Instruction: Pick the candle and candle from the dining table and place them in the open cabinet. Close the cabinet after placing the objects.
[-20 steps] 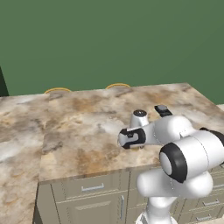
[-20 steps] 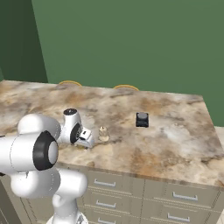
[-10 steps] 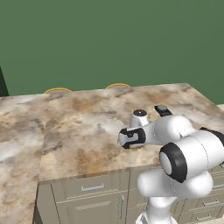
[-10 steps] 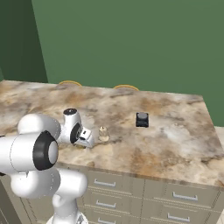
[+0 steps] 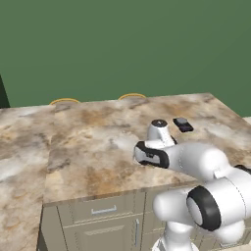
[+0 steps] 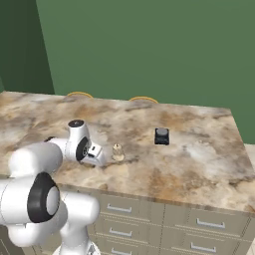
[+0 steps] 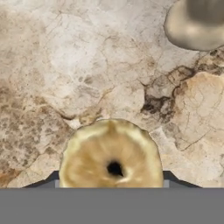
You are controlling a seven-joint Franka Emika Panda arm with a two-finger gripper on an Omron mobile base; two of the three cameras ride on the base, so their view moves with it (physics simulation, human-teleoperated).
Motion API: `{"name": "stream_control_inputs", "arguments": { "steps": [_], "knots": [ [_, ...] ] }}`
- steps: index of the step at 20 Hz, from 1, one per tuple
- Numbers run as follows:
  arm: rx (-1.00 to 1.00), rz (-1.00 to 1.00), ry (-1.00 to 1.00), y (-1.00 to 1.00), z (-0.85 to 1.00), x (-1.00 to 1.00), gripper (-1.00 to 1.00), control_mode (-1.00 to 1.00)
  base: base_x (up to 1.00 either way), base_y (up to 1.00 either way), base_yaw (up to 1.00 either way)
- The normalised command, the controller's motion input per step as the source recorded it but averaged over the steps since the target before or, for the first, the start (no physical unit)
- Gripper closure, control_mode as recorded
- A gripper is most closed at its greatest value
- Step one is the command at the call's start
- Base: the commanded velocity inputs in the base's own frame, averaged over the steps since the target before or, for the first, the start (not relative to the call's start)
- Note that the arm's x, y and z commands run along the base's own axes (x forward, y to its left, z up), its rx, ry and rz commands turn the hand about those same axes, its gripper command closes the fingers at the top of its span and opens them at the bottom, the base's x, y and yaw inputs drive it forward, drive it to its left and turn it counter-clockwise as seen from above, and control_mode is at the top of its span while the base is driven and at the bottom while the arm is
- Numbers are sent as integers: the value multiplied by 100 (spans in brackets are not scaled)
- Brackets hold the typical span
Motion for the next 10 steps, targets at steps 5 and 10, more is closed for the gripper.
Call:
{"name": "stream_control_inputs", "arguments": {
  "steps": [5,10],
  "knots": [
    [2,6,0,-3,81,-43,100,-100,0,0,0],
    [5,10,0,-20,82,-20,100,-100,0,0,0]
  ]
}}
